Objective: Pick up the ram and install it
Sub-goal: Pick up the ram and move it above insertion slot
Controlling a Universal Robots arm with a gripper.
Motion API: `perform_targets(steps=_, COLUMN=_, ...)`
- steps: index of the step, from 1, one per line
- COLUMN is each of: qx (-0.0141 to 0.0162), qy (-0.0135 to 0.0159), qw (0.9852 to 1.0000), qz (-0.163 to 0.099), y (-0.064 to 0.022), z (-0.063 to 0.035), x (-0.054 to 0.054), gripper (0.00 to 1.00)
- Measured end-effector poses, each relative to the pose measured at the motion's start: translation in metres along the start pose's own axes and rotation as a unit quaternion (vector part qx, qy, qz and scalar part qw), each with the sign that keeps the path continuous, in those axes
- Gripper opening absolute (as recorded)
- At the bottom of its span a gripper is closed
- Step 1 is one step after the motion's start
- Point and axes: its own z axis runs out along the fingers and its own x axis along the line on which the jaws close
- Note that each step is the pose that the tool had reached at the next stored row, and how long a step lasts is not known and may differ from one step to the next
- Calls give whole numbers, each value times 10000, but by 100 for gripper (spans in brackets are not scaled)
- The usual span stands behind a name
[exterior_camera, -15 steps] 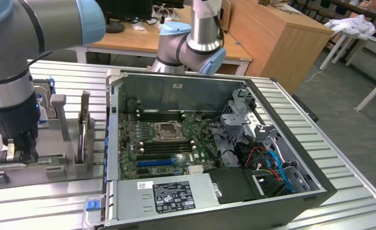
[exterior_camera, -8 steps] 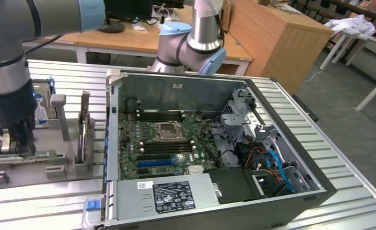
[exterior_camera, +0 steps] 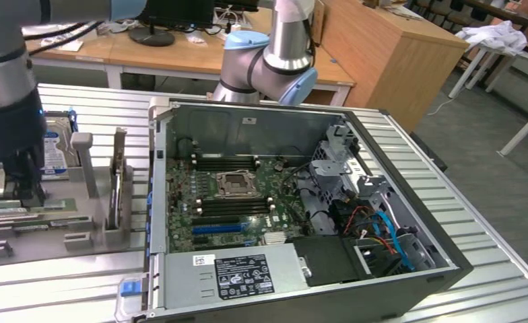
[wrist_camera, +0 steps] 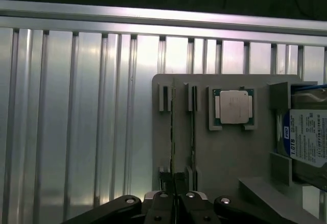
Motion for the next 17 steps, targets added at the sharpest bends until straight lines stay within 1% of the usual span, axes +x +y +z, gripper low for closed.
perform_targets(steps=2, qx=1, qy=2, qw=10000, qz=7, y=2, z=-72, x=-3, gripper=12)
perform_targets(steps=3, qx=1, qy=5, qw=10000, qz=14, y=5, z=-146, x=-6, gripper=12)
perform_targets(steps=5, qx=1, qy=7, qw=10000, qz=20, y=8, z=-218, x=-8, gripper=12)
perform_targets(steps=17, qx=2, qy=14, qw=10000, qz=62, y=20, z=-595, x=-22, gripper=12)
